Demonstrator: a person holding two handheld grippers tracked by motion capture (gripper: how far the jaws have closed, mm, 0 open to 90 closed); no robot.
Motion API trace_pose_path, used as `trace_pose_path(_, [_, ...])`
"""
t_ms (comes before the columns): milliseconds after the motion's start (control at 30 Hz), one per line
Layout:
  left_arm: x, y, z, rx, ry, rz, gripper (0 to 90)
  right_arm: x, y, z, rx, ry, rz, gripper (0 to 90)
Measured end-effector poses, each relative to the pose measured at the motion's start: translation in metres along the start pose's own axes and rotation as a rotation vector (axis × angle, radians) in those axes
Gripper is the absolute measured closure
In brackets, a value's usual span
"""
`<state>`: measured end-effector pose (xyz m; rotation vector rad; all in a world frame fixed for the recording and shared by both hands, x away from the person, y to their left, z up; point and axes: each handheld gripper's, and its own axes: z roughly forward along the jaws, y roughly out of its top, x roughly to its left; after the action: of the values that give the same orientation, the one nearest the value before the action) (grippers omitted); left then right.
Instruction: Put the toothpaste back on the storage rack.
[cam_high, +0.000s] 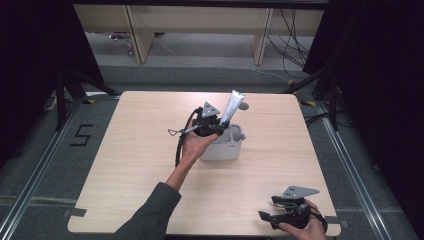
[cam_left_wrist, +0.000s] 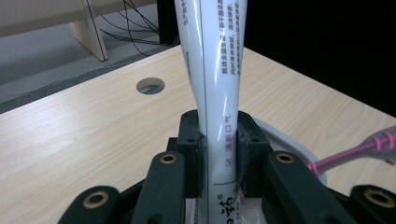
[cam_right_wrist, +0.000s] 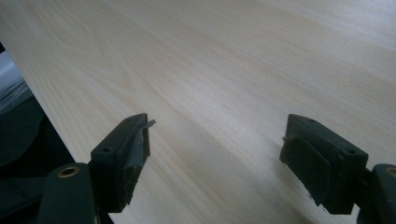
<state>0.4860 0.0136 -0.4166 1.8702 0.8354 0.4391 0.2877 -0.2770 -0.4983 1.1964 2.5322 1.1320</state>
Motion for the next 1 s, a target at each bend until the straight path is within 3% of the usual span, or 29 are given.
trace_pose_path(433, [0.0009,-0.0069,0.0001,0.064,0.006,0.044,74.8,0.0001,0.0,0.0002,0.002,-0.003,-0.001,23.7])
trace_pose_path(467, [-0.0001,-0.0076,0.0008,0.063,0.005,0.031,74.8,0.0,0.0,0.0002,0.002,-0.003,0.0,23.7])
trace_pose_path(500, [0.0,-0.0086,0.0007,0.088,0.002,0.052,74.7,-0.0001,-0.0001,0.0002,0.003,-0.003,0.0,23.7])
trace_pose_path(700, [-0.0015,-0.0089,-0.0019,0.127,-0.008,0.061,73.0,0.001,-0.0001,0.0007,0.012,0.002,0.012,23.7])
trace_pose_path(1000, [-0.0016,-0.0108,-0.0064,0.119,-0.005,0.066,72.2,0.0016,-0.0005,0.0016,0.01,0.002,0.009,23.7])
